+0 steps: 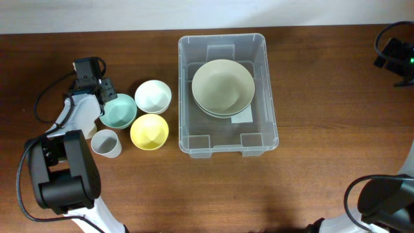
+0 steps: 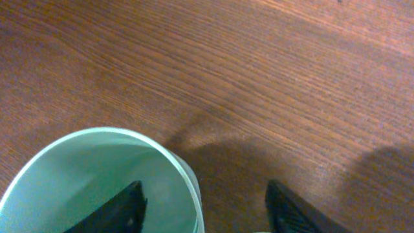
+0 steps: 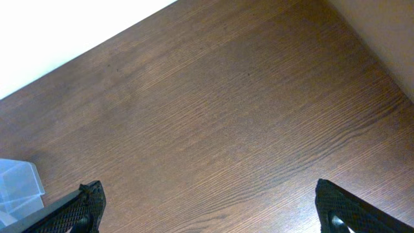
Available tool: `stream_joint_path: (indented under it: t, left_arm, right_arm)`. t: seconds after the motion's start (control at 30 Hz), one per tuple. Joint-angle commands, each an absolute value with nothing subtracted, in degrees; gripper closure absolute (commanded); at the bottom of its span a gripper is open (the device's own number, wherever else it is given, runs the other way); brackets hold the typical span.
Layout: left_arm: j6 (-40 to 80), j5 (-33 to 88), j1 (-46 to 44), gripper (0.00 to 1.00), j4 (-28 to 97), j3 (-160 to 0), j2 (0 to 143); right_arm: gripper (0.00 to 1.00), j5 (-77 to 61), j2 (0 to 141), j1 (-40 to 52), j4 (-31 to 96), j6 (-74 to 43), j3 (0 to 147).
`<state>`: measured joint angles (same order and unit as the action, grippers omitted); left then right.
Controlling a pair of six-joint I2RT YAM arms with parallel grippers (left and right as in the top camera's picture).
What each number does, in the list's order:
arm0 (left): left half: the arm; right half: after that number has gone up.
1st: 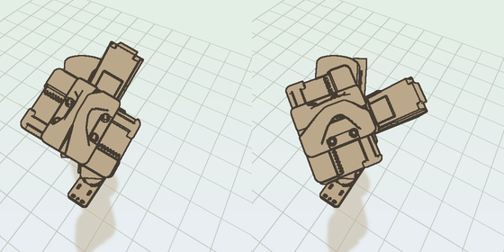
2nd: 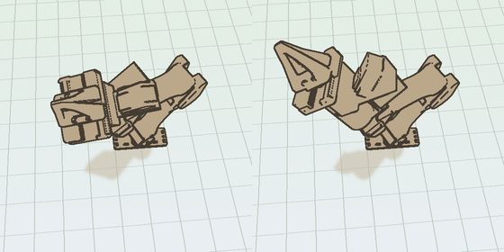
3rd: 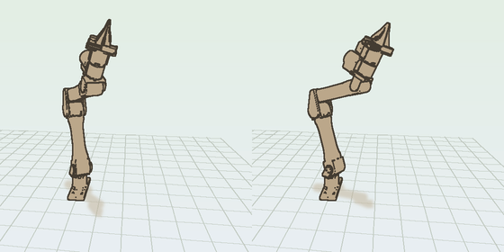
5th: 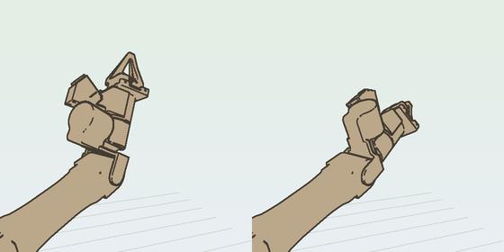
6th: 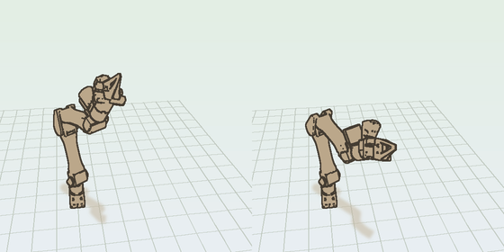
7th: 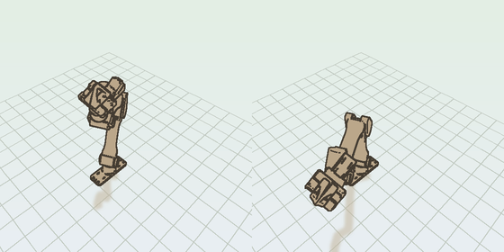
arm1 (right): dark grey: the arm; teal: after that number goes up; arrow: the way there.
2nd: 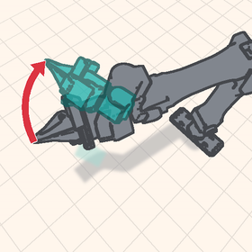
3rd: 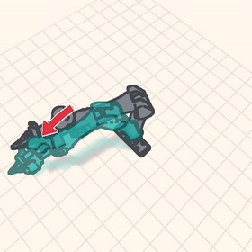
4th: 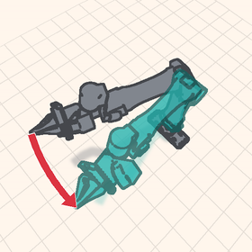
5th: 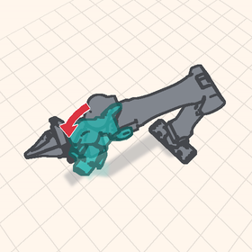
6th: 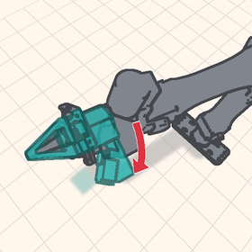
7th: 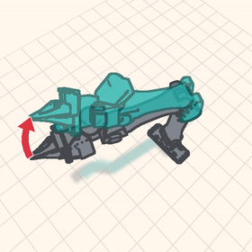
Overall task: Pack container
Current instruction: 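Reach the left gripper to the mint green cup and grasp it, then carry the mint cup with the left gripper into the bin's front right corner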
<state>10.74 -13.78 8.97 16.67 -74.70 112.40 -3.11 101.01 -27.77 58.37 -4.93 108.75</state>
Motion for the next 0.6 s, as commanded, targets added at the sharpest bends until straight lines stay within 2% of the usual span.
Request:
stream_joint_path:
  t: [0.0,0.1,0.3,0.57]
  left_arm:
    - [11.07,-14.41,9.19,0.58,15.42,-75.40,112.66]
    - [11.07,-14.41,9.19,0.77,14.57,-75.96,112.64]
    - [11.03,-14.44,9.19,0.99,14.63,-77.69,112.60]
    - [11.03,-14.41,7.94,0.99,16.86,-83.40,105.14]
  right_arm:
    - [0.01,-3.22,100.97,-27.77,58.35,-4.89,108.90]
    - [0.01,-3.22,100.97,-27.77,58.33,-4.89,108.90]
    - [0.01,-3.22,100.97,-27.77,58.33,-4.89,108.90]
    - [0.01,-3.22,100.97,-27.77,58.33,-4.89,108.90]
